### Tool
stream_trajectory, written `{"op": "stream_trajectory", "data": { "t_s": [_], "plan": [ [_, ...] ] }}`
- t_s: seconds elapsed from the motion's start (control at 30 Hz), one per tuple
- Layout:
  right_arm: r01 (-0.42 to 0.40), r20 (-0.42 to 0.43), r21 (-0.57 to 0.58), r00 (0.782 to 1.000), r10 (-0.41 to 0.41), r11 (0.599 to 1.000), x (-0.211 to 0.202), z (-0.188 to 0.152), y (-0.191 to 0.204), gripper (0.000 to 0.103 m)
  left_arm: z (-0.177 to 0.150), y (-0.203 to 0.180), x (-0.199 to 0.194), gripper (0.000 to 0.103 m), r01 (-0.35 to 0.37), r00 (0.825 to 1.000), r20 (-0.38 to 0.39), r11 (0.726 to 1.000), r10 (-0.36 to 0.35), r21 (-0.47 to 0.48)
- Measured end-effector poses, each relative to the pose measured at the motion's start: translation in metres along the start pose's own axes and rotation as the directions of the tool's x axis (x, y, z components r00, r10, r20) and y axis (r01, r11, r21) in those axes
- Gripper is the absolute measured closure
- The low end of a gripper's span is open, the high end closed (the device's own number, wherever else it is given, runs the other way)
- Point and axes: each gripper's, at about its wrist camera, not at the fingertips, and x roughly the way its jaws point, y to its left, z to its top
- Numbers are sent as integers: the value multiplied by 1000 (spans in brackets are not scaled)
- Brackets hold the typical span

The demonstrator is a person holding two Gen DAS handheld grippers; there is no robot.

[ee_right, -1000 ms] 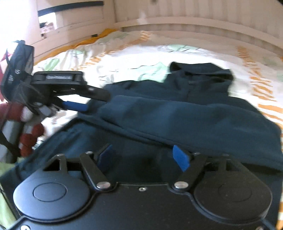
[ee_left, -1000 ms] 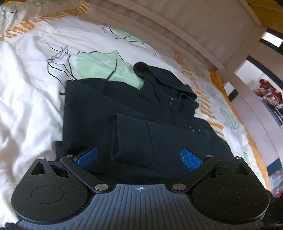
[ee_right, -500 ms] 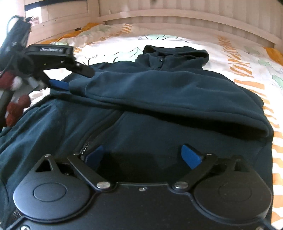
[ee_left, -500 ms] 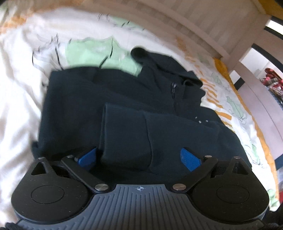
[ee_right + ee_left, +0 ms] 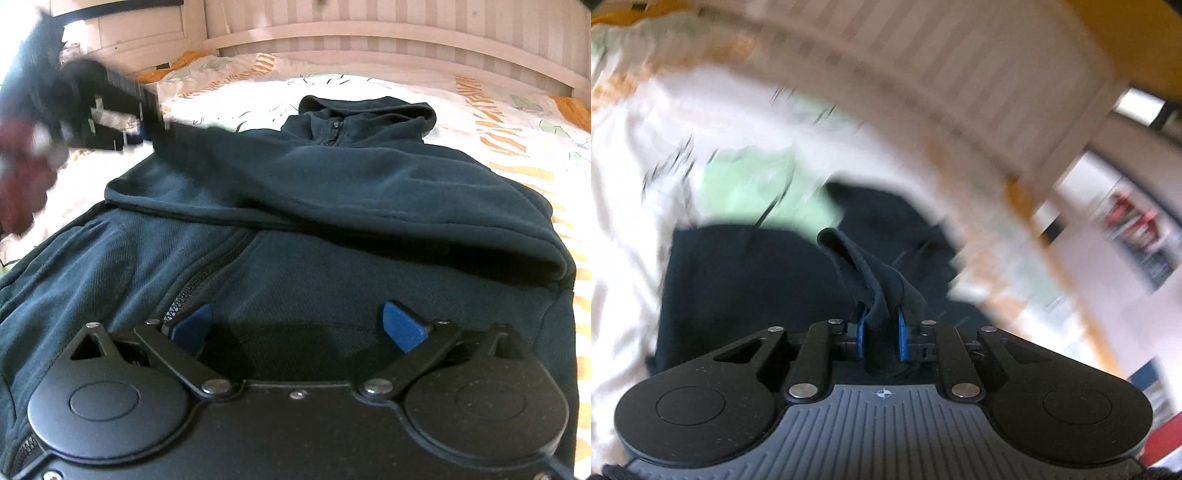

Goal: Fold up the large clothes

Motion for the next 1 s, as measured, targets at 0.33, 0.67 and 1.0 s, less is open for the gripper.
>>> {"op": "stream_trajectory", "data": {
  "t_s": [0.33,0.67,1.0],
  "plan": [
    [-4,2,21,1000,4,1000,-5,3,-4,4,-14,44,11,87,-122,990,-68,993,122,7],
    [130,255,145,953,-164,981,-48,48,-46,3,-16,52,21,87,-123,985,-109,990,130,68],
    [98,-38,140,995,-93,985,4,19,-78,3,-33,62,23,85,-133,981,-129,988,142,73]
  ]
}}
